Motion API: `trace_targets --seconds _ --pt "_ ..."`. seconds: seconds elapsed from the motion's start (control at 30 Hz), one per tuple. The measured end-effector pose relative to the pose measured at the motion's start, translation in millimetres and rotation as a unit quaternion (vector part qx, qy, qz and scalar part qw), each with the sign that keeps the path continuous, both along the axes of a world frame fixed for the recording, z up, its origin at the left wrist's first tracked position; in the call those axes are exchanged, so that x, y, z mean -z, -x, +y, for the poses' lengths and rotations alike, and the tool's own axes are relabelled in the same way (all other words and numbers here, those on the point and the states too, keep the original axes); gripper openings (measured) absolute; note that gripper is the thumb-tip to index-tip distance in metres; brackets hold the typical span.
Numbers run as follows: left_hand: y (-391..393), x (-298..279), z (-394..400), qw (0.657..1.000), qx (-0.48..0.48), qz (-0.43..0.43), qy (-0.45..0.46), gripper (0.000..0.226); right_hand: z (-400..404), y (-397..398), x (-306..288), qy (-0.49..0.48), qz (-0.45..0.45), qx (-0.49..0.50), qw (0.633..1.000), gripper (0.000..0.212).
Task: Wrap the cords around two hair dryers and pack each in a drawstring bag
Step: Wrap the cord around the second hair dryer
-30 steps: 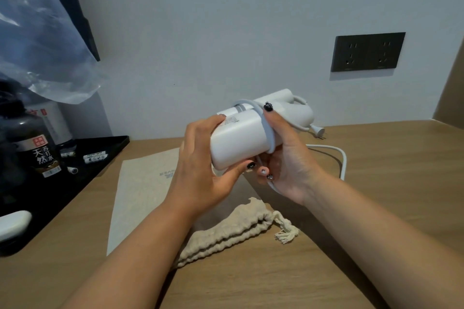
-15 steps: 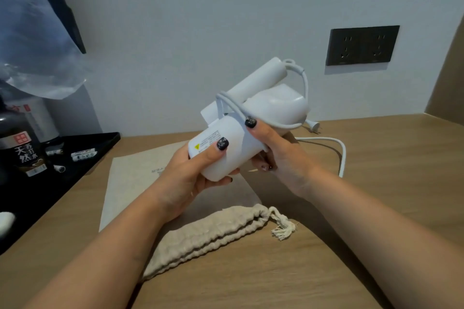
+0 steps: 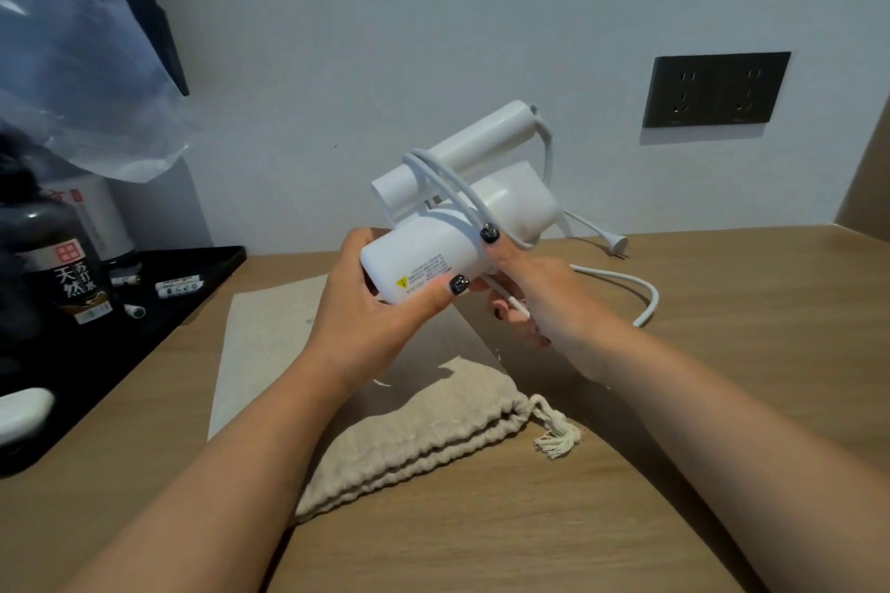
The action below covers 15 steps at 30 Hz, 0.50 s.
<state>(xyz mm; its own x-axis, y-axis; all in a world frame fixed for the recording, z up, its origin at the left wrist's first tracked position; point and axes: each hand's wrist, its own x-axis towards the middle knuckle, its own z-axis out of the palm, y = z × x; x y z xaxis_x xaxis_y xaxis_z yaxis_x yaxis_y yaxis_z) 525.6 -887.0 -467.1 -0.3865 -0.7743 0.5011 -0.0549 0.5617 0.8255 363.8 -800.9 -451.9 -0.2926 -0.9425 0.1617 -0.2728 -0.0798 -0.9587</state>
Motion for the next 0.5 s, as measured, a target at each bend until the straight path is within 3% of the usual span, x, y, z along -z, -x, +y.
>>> trace_targets --seconds 0.33,0.5 --pt "2.3 5.1 -1.0 0.997 -0.052 -0.021 0.049 0.051 -3.3 1.5 2.7 -0.034 -0.007 -0.001 0.999 0.082" --pt "0.4 4.6 -1.7 0.993 -0.068 -0.035 0.093 0.066 -0.9 3.2 2.7 -0.054 -0.014 -0.002 0.998 0.074"
